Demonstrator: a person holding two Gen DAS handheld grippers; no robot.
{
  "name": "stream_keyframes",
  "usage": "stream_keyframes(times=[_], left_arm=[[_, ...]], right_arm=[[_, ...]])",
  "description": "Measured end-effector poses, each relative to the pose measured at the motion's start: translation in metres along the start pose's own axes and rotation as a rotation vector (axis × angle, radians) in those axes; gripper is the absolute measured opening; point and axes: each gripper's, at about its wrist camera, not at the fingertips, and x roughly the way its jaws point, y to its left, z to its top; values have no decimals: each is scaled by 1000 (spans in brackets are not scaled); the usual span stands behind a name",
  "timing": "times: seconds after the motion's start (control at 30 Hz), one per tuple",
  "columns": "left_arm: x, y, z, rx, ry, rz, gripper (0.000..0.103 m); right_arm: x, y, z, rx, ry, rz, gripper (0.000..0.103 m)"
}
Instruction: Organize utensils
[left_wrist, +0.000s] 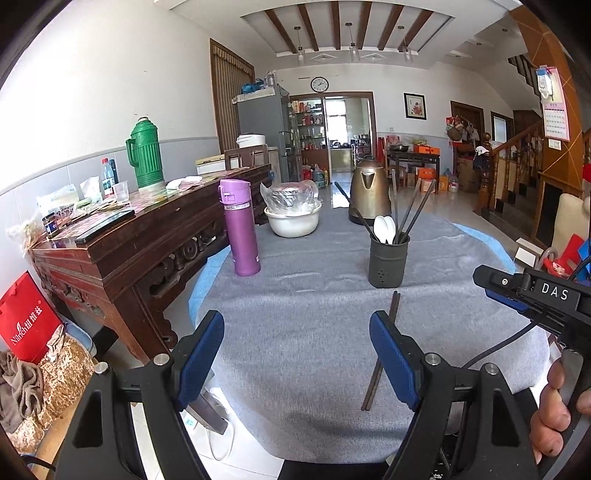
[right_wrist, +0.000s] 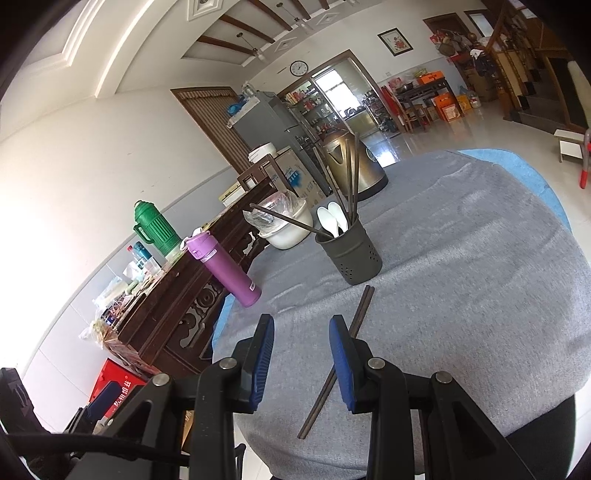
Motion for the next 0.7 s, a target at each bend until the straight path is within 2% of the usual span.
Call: stream_keyframes(times=[0.27, 0.43, 0.7], left_arm=[[7, -6, -3, -3, 33, -3, 82], [9, -18, -4, 38, 40, -5, 82], [11, -25, -6, 63, 50, 0, 82]], right_arm=[[-7, -7, -4, -7, -4, -6, 34], [-19, -12, -1, -9, -44, 0, 34], [-21, -20, 1, 9, -49, 15, 34]])
